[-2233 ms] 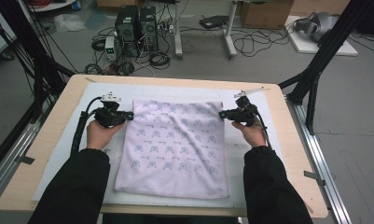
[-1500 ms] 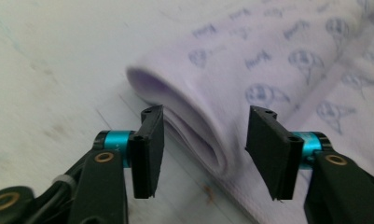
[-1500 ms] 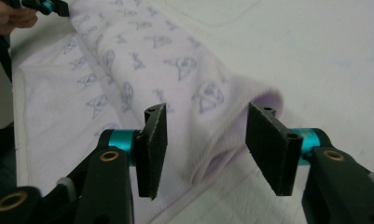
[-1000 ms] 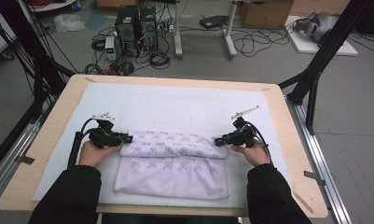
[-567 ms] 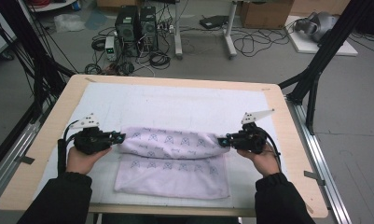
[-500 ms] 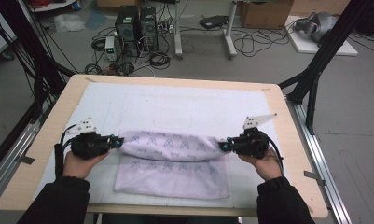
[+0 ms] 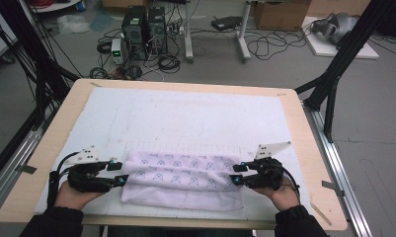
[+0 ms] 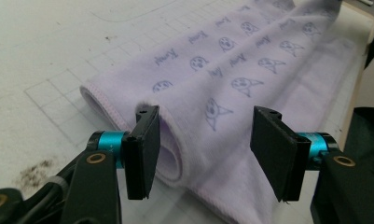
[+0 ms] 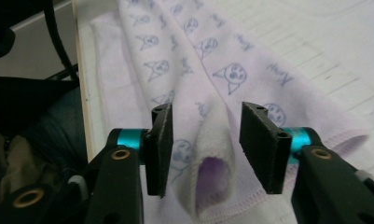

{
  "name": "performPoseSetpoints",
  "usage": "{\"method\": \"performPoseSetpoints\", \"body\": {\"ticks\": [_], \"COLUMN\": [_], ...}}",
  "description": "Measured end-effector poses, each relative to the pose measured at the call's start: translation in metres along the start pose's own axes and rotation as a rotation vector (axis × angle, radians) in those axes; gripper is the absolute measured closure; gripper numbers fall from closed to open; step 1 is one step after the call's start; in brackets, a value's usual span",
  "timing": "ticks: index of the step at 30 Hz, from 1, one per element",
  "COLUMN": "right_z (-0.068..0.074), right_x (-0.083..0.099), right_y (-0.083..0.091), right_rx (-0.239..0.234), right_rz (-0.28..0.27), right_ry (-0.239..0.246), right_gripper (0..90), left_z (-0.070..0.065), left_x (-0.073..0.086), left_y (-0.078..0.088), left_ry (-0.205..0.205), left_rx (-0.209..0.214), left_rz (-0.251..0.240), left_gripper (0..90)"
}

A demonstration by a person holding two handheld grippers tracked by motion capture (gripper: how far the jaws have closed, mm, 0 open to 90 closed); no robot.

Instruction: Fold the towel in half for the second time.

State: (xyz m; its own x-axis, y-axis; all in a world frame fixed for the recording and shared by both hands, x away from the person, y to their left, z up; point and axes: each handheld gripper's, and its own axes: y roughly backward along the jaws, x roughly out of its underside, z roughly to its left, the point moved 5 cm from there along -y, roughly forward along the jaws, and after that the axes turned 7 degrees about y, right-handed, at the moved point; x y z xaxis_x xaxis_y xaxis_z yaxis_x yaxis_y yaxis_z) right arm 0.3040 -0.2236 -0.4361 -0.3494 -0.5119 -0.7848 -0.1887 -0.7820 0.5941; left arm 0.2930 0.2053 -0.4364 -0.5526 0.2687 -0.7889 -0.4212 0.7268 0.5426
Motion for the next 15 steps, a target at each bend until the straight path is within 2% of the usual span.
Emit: {"method": "performPoseSetpoints", "body": {"ticks": [2,4,6,7,8,12,15], "right_z": [-0.005,-0.009,-0.008,-0.007,-0.004,0.005,0.019], "right_x": [0.004,0.007,0.012,0.014,0.014,0.008,0.006], "right_y": [-0.009,-0.016,-0.019,-0.020,-0.019,-0.008,0.001], "right_rx": [0.007,-0.020,-0.061,-0.071,-0.072,-0.059,-0.077], "right_rz": [0.057,0.074,0.091,0.092,0.095,0.042,0.010], "right_ry": [0.007,-0.016,-0.025,-0.012,0.012,0.046,0.071], "right_gripper": [50.5,52.2,67.9,76.4,81.4,83.5,82.5], "left_z": [0.004,0.007,0.005,0.003,0.002,-0.005,-0.013], "left_x": [-0.003,-0.003,-0.002,0.000,0.001,0.005,0.014], "left_y": [-0.010,-0.019,-0.024,-0.025,-0.025,-0.009,0.009], "left_ry": [0.012,0.014,-0.003,-0.016,-0.028,-0.041,-0.036], "left_rx": [0.003,0.025,0.065,0.078,0.075,0.070,0.092], "left_rz": [0.017,0.041,0.046,0.057,0.061,0.026,0.016], "left_gripper": [43.1,48.2,72.6,80.0,85.0,86.5,85.0]}}
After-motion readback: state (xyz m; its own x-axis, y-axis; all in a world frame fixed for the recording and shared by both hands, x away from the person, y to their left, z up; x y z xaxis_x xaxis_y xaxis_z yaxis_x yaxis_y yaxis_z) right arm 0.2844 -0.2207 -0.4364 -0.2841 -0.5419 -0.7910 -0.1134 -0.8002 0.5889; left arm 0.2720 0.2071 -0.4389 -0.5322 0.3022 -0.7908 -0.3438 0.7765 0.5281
